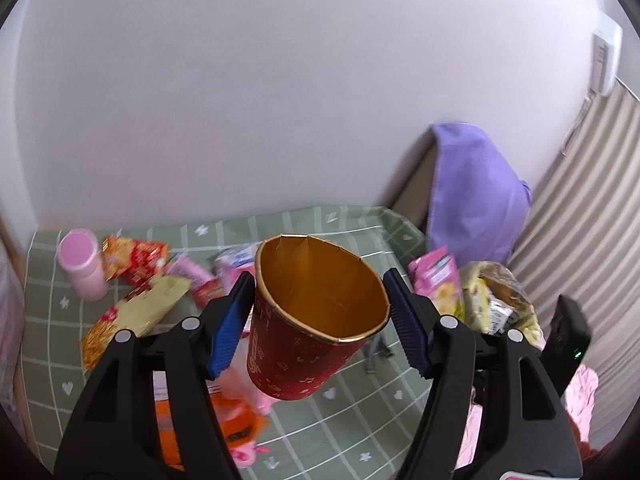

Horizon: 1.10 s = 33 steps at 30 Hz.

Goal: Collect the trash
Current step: 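Drop the red cup and pink chip bag into the yellow trash bag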

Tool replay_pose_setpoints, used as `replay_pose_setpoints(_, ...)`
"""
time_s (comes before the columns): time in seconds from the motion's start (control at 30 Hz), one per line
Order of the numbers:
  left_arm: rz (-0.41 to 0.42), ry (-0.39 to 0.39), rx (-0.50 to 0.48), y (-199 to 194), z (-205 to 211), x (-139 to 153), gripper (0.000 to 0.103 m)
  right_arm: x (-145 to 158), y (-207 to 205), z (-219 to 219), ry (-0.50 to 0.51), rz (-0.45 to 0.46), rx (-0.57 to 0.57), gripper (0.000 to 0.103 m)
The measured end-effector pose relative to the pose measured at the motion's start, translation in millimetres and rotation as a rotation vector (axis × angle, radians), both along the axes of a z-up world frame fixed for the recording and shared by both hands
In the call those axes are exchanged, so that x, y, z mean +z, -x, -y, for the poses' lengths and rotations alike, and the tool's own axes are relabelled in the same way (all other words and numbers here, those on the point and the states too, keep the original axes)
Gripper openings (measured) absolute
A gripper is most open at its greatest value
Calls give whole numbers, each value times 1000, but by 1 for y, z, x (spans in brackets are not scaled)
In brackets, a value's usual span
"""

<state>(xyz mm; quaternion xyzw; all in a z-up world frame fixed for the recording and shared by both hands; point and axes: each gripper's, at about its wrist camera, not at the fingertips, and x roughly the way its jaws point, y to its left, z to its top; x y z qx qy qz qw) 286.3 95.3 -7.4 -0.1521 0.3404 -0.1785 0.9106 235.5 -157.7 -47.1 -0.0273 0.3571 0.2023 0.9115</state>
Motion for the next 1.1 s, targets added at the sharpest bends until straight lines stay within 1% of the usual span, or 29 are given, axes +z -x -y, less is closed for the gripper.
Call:
replay_pose_setpoints(0.1,55,20,-49,-3,24,20,63,29,11,27,8,72,-63,42)
replay_pose_setpoints(0.2,101,83,-132,-11,59,39,63,55,25,69,35,139,-174,42)
replay_pose_setpoints(0.27,117,122,-212,-16,89,46,63,66,32,99,56,164,-257,42)
replay_pose_setpoints(0.33,131,140,-312,-20,129,50,63,77,40,131,74,179,-347,42)
replay_pose_setpoints(0.37,134,140,-372,-21,154,51,63,81,43,147,78,184,-386,42)
replay_pose_setpoints(0.43,134,145,-463,-22,190,48,63,91,54,177,78,195,-457,42)
replay_pose_setpoints(0.47,131,148,-498,-23,204,46,63,93,57,185,78,198,-477,42)
replay_pose_setpoints(0.5,120,155,-554,-25,227,42,63,97,62,196,81,200,-501,42)
replay_pose_setpoints(0.57,98,166,-611,-28,252,35,63,98,68,211,98,193,-534,42)
replay_pose_setpoints(0.67,31,193,-696,-39,297,13,64,92,69,224,111,170,-563,42)
replay_pose_setpoints(0.7,-7,175,-707,-45,315,-2,64,88,69,227,106,160,-571,42)
replay_pose_setpoints(0.73,-27,150,-706,-50,324,-12,64,85,68,230,98,152,-576,42)
replay_pose_setpoints(0.77,-48,103,-707,-54,335,-23,64,83,69,233,89,144,-580,42)
replay_pose_setpoints(0.8,-62,-12,-691,-57,349,-40,63,80,68,235,84,134,-584,42)
replay_pose_setpoints(0.87,-69,-143,-664,-59,356,-57,59,76,66,238,78,120,-578,42)
replay_pose_setpoints(0.9,-84,-179,-656,-61,354,-65,59,73,64,237,76,114,-566,42)
replay_pose_setpoints(0.97,-108,-182,-639,-64,346,-71,58,66,58,234,80,101,-539,42)
replay_pose_setpoints(1.1,-108,-143,-637,-69,330,-69,57,47,41,231,62,65,-502,42)
